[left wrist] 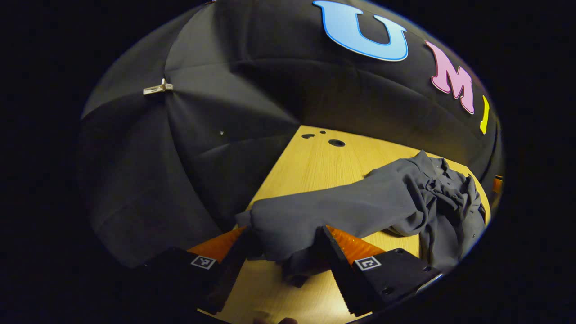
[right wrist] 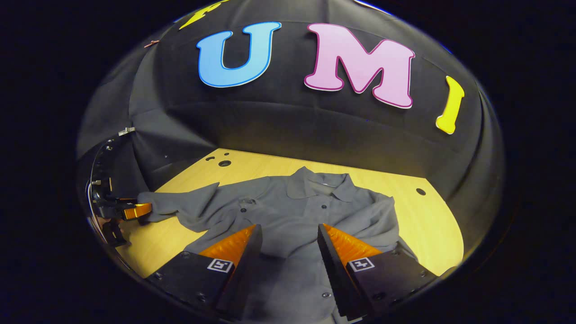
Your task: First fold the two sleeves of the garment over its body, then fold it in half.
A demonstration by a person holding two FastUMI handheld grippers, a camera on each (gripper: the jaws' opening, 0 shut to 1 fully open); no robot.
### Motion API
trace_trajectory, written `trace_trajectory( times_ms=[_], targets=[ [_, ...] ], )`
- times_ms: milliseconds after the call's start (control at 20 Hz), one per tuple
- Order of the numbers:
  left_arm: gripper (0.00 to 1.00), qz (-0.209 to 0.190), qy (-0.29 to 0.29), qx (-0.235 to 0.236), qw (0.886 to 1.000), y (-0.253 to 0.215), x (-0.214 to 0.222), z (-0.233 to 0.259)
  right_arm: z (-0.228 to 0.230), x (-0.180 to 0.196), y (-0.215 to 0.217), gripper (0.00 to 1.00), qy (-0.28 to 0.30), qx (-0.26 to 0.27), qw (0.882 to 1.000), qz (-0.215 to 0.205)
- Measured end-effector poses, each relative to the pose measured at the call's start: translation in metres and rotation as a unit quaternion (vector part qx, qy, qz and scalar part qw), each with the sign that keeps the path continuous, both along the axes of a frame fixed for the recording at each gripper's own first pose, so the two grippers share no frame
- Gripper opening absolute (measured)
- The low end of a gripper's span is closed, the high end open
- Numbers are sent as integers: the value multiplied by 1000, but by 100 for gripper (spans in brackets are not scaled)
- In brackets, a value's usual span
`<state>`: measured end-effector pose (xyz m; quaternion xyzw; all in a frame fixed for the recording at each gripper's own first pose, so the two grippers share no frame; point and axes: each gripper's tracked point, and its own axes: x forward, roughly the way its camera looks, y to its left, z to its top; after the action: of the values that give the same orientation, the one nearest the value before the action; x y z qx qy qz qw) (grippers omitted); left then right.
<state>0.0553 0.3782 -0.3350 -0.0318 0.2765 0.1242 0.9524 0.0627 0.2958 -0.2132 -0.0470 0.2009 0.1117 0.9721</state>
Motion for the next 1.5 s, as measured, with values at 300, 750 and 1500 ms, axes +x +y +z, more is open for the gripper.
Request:
trace_trajectory(
  times_ms=[300, 750, 1500],
  targets=[
    [97, -3, 27, 25, 999, -2, 0, -14, 13, -14, -17, 82, -11, -3, 1000, -1],
    [7, -5, 19, 51, 999, -10, 8, 8, 19, -36, -55, 82, -16, 7, 1000, -9],
    [7, -27, -120, 76, 990, -120, -1, 152, 19, -32, -109, 92, -18, 41, 999, -9]
  ],
)
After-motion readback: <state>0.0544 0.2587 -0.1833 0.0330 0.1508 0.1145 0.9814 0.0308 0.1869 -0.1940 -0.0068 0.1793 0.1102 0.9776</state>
